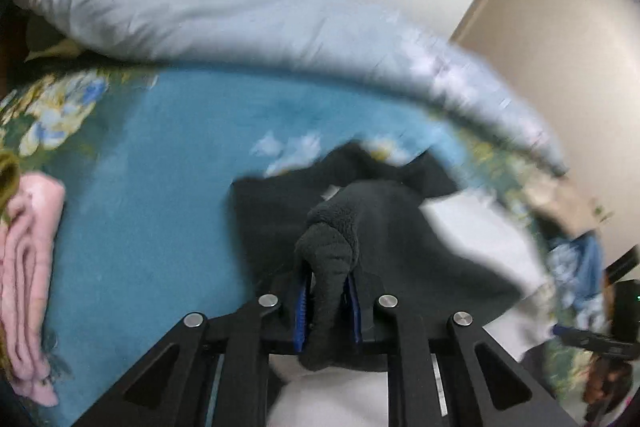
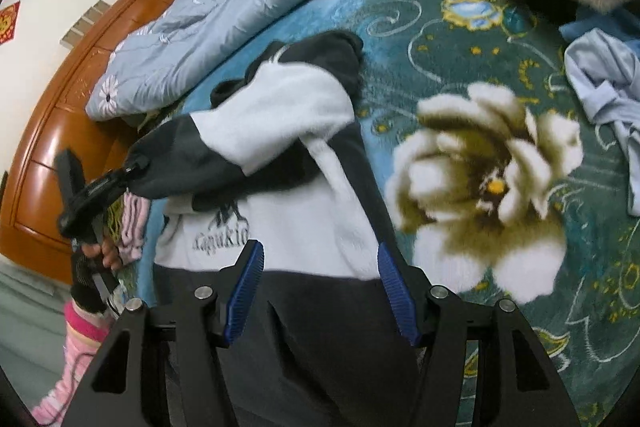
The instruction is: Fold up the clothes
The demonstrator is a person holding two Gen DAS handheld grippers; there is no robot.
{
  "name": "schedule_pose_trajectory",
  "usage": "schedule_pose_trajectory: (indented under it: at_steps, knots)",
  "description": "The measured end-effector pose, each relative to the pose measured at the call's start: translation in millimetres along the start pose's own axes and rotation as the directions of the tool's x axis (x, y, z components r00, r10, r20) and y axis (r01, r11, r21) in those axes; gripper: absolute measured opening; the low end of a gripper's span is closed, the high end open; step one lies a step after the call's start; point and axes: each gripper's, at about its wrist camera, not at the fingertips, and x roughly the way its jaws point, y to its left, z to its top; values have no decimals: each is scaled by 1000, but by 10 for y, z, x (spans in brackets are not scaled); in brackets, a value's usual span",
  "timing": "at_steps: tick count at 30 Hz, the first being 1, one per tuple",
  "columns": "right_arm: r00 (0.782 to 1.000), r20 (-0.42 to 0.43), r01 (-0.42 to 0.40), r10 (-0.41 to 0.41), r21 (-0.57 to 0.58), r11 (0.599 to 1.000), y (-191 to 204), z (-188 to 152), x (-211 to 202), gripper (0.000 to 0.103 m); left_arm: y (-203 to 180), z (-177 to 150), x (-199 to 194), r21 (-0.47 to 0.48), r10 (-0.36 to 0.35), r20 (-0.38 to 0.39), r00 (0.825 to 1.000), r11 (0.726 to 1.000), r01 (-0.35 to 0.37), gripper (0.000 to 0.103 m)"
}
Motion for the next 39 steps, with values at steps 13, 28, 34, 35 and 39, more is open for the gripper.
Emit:
schedule_pose_trajectory:
  at_steps: [13, 28, 34, 35, 39]
  knots:
    - [1000, 19, -21, 19, 90, 996, -430, -578, -82, 61, 210, -851, -299, -52, -154, -156, 976, 988, 148, 76]
    - [978, 76, -203, 193, 163, 966, -607, -1455, -369, 61, 329, -2189, -769, -212, -320, -201, 926, 937, 278, 78]
    - [960, 122, -271, 251, 197, 942, -662, -1495, -374, 59, 410, -2370, -799, -329, -470, -139, 872, 852, 407, 78]
    - [957, 121, -282, 263, 188, 941, -647, -1496, -368, 58, 411, -2385, -796, -337, -480, -129, 868, 844, 417, 78]
    - [948, 120, -315, 296, 195, 929, -629, -1494, -320, 44, 433, -2458, -796, -380, -517, -83, 852, 807, 452, 76]
